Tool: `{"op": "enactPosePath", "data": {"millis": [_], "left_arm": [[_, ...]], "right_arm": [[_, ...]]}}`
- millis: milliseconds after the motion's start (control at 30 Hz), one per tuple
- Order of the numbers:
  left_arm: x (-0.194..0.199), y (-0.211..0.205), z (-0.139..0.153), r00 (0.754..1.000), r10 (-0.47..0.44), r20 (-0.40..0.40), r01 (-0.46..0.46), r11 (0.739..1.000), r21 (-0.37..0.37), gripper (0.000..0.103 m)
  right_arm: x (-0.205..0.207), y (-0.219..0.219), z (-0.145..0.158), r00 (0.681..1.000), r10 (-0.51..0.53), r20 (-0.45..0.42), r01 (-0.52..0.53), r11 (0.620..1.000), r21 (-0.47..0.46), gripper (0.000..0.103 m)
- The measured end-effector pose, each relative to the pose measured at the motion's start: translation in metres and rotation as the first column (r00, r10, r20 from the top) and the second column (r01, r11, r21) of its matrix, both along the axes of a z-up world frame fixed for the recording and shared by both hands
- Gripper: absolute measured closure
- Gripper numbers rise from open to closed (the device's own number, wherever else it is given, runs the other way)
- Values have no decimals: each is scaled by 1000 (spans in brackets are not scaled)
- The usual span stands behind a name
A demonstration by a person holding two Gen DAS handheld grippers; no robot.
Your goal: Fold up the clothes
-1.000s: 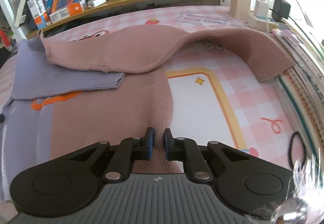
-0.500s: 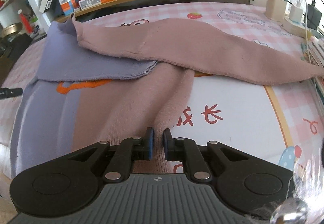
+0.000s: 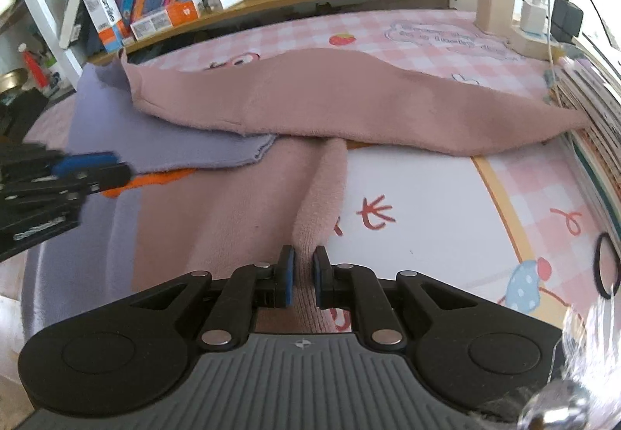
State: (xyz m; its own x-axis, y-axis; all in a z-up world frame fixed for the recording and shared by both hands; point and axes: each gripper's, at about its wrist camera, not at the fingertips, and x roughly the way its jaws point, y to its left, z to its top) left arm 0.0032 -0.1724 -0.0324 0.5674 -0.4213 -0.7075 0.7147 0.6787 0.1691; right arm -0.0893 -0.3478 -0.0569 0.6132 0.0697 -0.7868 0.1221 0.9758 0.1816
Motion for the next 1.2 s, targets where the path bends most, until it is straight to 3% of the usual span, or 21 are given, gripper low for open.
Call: {"op": "enactPosePath", "data": {"millis": [367, 767, 1000, 1100, 1167, 1200], "left_arm": [[-6, -49, -19, 990, -135, 50, 126, 981, 146, 85], [-16, -76, -33, 963, -223, 151, 173, 941, 290, 84], [-19, -95, -37, 951, -257, 173, 196, 931, 308, 84], [-17, -96, -38, 954, -238, 182, 179, 940, 291, 86], [-11, -89, -33, 967, -195, 162, 153, 959, 238, 98], [-7, -84, -29, 972, -169, 161, 135, 969, 205, 98]], "right_arm": [[-8, -11, -4, 1000, -13, 3, 13, 999, 32, 93], [-9, -11, -9, 999, 38, 3, -38, 999, 27, 90], [-10, -11, -9, 998, 65, 11, -65, 998, 24, 90], [-11, -11, -10, 997, 75, 13, -75, 997, 21, 90], [-11, -11, -10, 997, 82, 13, -82, 996, 20, 90], [-11, -12, -9, 996, 84, 11, -84, 996, 20, 90]]}}
